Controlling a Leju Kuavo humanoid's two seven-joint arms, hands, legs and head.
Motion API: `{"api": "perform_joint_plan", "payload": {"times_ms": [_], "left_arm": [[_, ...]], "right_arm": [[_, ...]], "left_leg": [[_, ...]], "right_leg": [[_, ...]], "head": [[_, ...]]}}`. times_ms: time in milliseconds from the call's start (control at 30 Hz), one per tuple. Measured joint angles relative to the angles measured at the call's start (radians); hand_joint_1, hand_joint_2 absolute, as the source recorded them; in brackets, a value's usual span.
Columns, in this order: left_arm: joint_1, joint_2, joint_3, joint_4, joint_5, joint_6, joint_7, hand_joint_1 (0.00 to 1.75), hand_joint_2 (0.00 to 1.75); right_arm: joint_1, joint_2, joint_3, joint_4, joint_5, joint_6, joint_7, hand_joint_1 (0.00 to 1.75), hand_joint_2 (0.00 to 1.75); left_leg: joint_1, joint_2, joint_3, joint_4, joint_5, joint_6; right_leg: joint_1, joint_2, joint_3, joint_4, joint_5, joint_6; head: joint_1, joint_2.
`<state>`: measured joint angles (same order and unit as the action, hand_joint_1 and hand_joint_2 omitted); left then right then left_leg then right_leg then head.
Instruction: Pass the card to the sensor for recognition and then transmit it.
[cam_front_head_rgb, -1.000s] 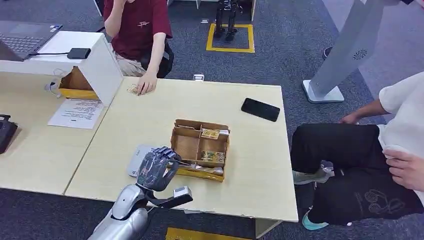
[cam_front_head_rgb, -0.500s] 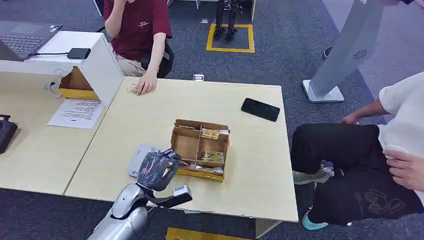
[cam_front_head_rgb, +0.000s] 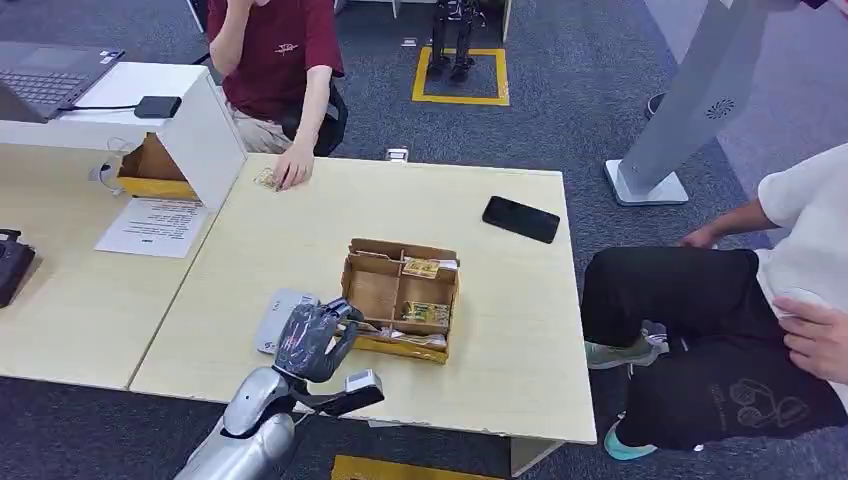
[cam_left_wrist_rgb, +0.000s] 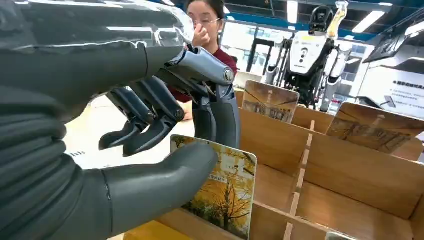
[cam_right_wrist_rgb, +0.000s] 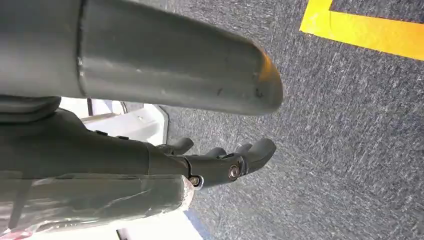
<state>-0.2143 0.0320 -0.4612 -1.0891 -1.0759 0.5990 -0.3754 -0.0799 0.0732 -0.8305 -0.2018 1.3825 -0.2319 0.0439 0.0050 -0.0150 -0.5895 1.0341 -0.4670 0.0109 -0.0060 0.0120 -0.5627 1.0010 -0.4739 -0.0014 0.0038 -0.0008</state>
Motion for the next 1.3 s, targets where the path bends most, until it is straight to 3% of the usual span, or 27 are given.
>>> {"api": "perform_joint_plan", "payload": {"times_ms": [533,867,1300], "left_arm": [[-0.002,0.002,0.024,-0.008,0.104,-0.054,-0.044,1.75,1.75],[-0.033,0.021,0.058,-0.119,0.198,-0.13,-0.068,1.75,1.75],[-0.046,0.043,0.077,-0.168,0.203,-0.136,-0.068,1.75,1.75]], "right_arm": [[0.0,0.0,-0.004,0.0,0.006,0.0,-0.001,0.0,0.0],[-0.001,0.0,-0.015,0.0,0.01,-0.003,-0.011,0.0,0.0],[-0.002,0.0,-0.019,0.0,0.011,-0.003,-0.011,0.0,0.0]], "left_leg": [[0.0,0.0,0.0,0.0,0.0,0.0],[0.0,0.0,0.0,0.0,0.0,0.0],[0.0,0.0,0.0,0.0,0.0,0.0]], "right_leg": [[0.0,0.0,0.0,0.0,0.0,0.0],[0.0,0.0,0.0,0.0,0.0,0.0],[0.0,0.0,0.0,0.0,0.0,0.0]], "head": [[0.0,0.0],[0.0,0.0],[0.0,0.0]]}}
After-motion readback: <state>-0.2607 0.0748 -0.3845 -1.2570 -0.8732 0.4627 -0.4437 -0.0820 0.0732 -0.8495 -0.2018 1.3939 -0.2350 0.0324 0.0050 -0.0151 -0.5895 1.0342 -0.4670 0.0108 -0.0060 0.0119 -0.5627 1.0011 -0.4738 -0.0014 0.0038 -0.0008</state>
